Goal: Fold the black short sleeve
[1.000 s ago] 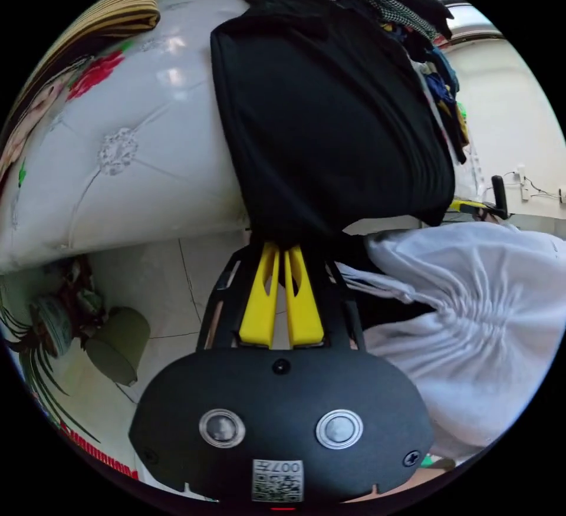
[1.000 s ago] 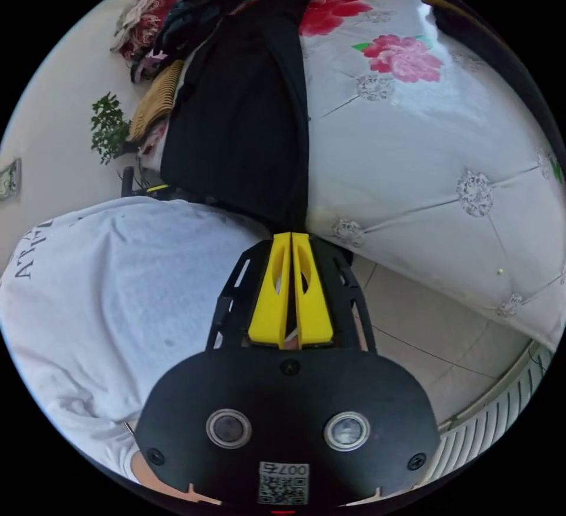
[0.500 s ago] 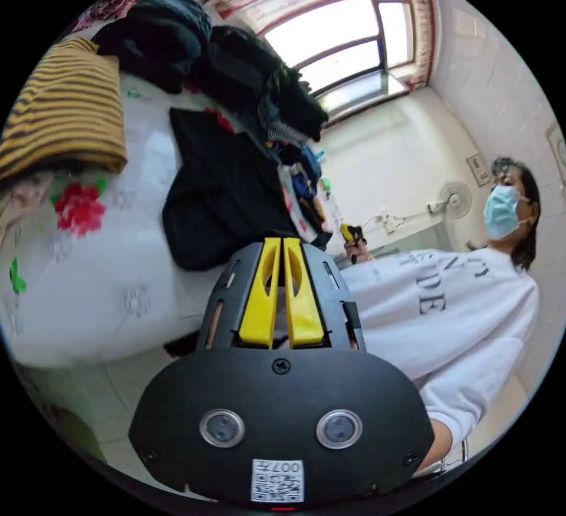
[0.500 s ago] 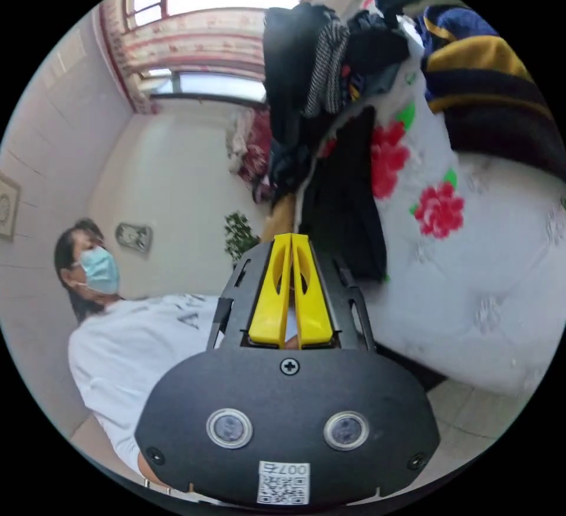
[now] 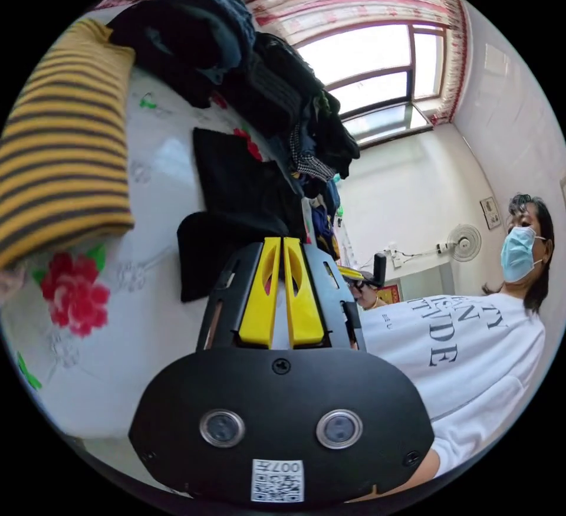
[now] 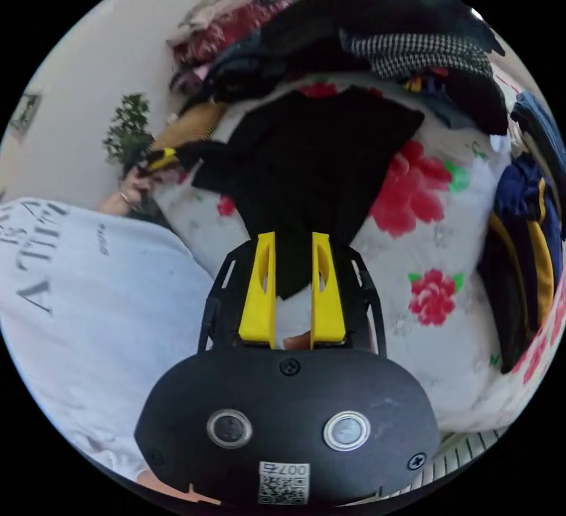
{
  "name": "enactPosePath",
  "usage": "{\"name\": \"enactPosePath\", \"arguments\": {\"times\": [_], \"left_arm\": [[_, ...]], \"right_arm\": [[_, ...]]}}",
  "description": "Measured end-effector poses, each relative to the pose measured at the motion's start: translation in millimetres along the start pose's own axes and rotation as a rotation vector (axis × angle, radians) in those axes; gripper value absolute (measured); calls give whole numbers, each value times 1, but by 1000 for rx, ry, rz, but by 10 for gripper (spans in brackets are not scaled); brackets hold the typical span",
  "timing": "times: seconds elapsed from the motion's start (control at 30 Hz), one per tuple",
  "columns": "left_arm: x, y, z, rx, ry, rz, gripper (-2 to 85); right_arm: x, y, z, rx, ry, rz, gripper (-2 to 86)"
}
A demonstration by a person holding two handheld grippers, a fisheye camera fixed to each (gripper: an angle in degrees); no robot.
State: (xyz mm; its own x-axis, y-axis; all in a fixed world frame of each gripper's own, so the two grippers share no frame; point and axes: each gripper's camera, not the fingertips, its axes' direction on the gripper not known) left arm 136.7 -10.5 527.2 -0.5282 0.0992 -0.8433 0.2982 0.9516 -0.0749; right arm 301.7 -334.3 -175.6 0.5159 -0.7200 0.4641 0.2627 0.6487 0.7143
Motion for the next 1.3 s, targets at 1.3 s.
{"name": "enactPosePath", "arguments": {"times": [1.3], "left_arm": [[19,-69,-28,-124,211,-18,-10]], "right_arm": [[165,58,-93,-51,-681,319,2]]}}
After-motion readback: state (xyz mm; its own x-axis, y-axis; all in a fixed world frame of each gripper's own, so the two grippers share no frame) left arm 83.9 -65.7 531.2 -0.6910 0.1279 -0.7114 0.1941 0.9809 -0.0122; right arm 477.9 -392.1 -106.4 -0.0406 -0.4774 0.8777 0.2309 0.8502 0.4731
